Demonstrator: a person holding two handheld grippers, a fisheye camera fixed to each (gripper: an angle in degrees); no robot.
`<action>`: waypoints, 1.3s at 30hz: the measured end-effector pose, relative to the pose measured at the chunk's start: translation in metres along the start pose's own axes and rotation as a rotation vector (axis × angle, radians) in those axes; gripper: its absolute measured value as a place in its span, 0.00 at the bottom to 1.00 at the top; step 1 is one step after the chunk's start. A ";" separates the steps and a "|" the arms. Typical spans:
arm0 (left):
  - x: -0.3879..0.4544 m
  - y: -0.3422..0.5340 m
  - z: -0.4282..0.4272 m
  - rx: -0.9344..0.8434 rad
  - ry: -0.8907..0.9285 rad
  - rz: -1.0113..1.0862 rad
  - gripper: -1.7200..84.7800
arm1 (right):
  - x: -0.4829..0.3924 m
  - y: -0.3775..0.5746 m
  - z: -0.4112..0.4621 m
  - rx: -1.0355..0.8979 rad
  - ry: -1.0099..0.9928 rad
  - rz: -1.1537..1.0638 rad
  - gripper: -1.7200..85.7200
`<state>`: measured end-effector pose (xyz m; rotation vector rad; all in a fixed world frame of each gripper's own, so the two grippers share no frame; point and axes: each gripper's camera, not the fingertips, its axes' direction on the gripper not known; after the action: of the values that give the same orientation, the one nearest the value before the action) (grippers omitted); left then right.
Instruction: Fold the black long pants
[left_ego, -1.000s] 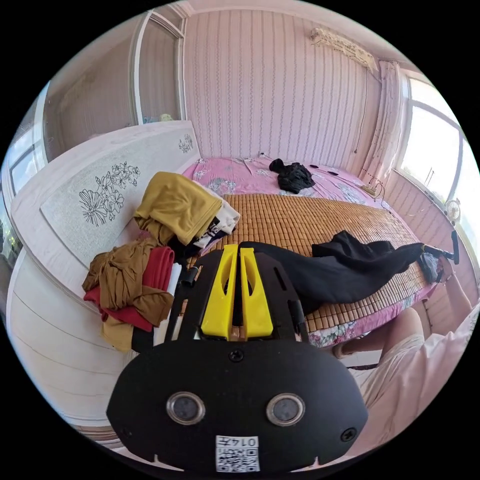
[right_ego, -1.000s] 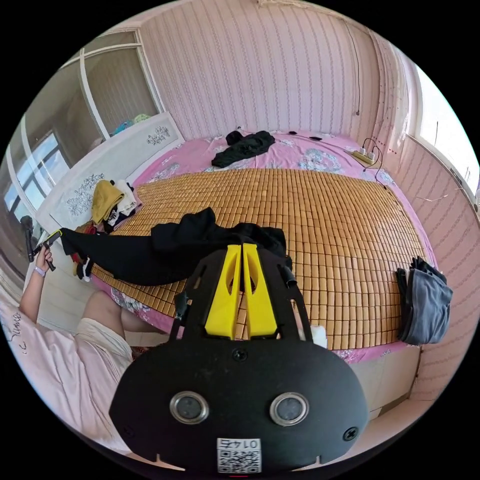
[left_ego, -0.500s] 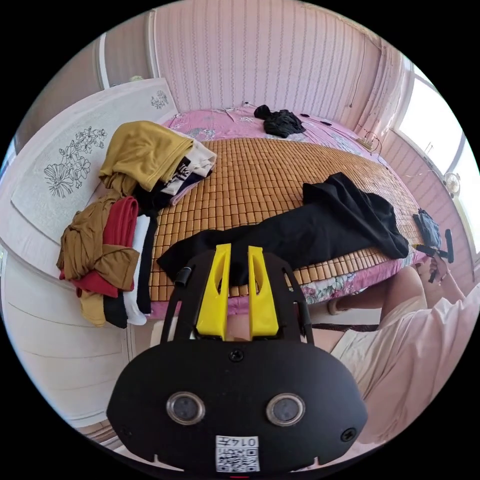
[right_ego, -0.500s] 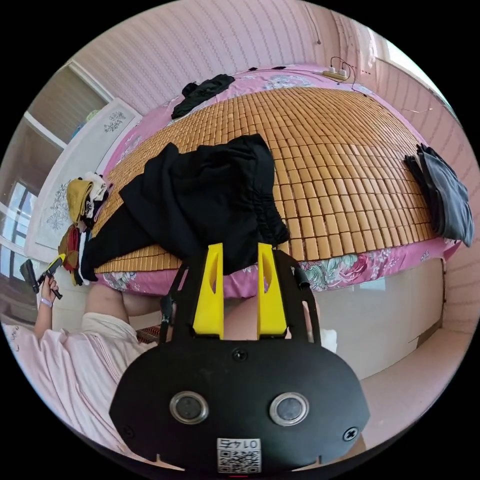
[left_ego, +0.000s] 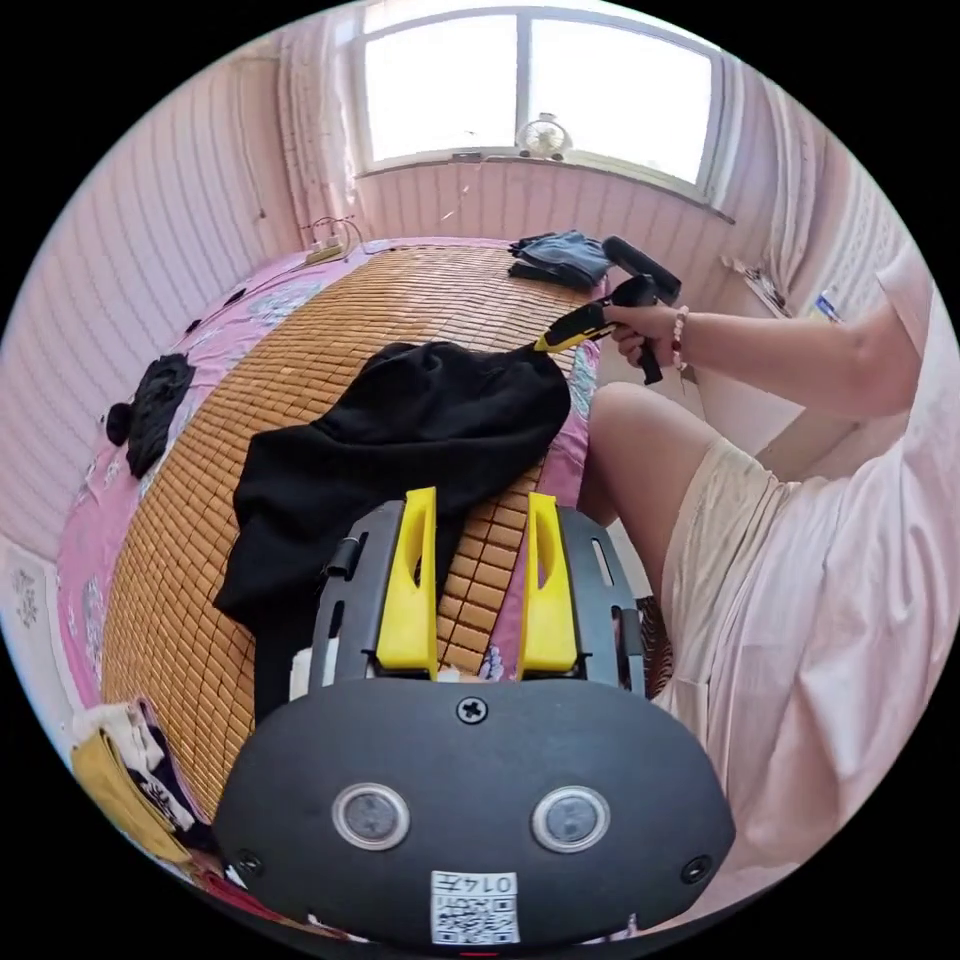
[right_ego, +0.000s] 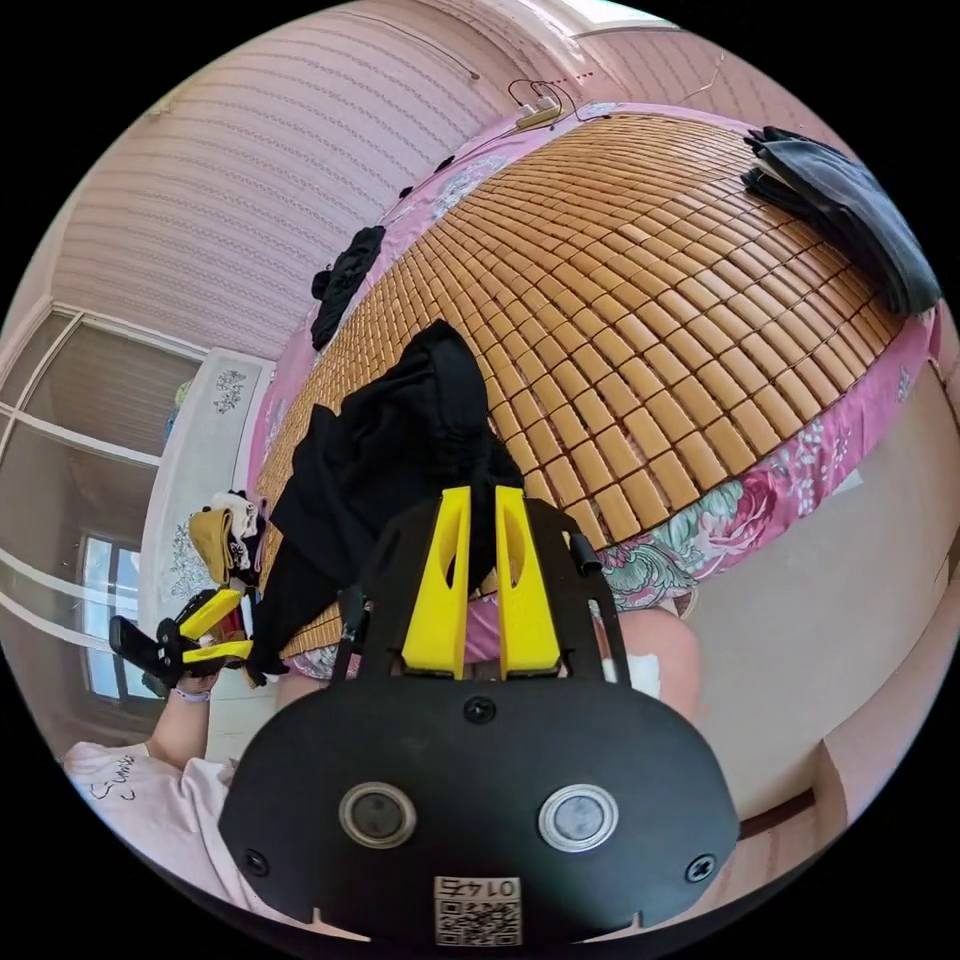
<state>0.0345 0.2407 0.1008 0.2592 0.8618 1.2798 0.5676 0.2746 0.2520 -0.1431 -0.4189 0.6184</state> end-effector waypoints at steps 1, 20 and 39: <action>0.008 -0.011 0.008 0.008 0.019 0.039 0.18 | 0.003 0.001 -0.001 0.004 -0.031 0.001 0.06; 0.002 -0.014 -0.037 0.170 -0.185 -0.119 0.02 | -0.061 0.036 -0.036 0.170 -0.361 -0.467 0.10; -0.005 0.040 -0.163 0.155 -0.324 -0.132 0.02 | -0.110 0.025 0.053 0.164 -0.556 -0.721 0.25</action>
<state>-0.1064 0.2022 0.0177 0.5099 0.6875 1.0141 0.4517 0.2301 0.2563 0.3384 -0.8988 -0.0370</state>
